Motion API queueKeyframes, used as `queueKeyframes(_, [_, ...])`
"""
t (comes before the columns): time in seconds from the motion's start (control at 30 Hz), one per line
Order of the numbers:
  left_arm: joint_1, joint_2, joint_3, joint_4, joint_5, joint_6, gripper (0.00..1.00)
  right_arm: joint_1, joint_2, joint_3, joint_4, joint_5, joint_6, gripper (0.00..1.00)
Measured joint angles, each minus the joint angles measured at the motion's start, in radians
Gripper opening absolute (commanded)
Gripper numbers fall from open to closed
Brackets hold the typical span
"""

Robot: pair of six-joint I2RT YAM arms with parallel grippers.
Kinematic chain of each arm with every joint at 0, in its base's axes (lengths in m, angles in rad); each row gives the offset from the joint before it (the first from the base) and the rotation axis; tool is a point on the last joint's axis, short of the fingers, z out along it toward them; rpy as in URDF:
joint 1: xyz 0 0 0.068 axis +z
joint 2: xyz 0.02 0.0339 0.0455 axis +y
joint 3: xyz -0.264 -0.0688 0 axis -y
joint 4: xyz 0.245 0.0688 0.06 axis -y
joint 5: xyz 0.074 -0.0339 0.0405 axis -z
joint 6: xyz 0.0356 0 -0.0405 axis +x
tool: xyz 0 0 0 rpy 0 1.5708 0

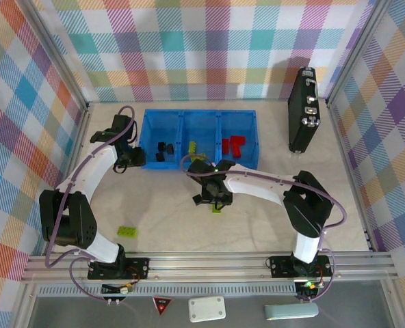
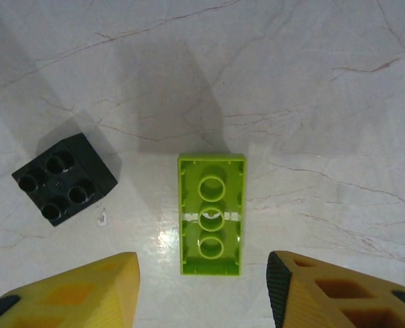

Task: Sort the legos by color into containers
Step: Pick up the lego from the bottom-center of the table.

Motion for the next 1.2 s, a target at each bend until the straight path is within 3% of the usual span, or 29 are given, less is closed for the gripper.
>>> queueKeyframes(0.33, [0.002, 0.0, 0.0, 0.019, 0.002, 0.0, 0.47, 0.016, 0.084, 0.003, 0.006, 0.017, 0.035, 0.52])
queueKeyframes(1.2, [0.003, 0.0, 0.0, 0.018, 0.003, 0.003, 0.47, 0.026, 0.097, -0.033, 0.05, 0.017, 0.053, 0.43])
